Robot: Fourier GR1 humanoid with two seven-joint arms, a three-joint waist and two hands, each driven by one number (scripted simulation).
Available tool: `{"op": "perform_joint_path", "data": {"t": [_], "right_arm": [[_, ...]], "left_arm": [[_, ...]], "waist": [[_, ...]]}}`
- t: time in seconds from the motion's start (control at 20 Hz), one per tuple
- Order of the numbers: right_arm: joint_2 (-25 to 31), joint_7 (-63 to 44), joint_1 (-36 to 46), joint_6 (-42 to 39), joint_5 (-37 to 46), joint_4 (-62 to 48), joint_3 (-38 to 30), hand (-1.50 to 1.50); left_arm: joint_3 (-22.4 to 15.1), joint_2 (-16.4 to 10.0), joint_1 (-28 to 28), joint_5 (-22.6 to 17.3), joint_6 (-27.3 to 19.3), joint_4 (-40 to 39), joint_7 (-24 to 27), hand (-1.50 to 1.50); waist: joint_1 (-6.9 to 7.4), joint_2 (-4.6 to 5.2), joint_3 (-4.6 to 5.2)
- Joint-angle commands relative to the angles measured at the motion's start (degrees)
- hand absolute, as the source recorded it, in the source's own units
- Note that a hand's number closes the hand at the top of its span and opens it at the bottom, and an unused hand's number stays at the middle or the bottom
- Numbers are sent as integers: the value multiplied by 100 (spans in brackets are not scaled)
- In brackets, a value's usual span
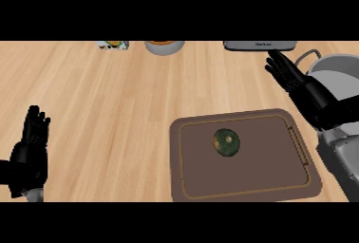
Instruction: Pick the squash from the tray and place it in the pot
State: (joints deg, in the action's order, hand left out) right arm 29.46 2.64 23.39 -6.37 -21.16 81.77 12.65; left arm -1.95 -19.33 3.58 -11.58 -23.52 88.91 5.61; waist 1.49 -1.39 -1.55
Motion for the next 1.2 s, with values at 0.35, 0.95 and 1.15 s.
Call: {"op": "perform_joint_path", "data": {"t": [0.35,0.95,1.15], "right_arm": [[142,2036,1666,-1381,1638,-559,818,150],[17,5238,2382,-2990,1807,-3093,913,-150],[360,5103,2547,-3022,2524,-2683,1739,-150]], "left_arm": [[-473,-30,-1092,-207,607,295,-622,0],[-394,-119,-1717,-314,653,190,-1398,0],[-340,-97,-1863,-257,556,146,-1431,0]], "waist": [[312,335,131],[224,270,141],[106,210,148]]}}
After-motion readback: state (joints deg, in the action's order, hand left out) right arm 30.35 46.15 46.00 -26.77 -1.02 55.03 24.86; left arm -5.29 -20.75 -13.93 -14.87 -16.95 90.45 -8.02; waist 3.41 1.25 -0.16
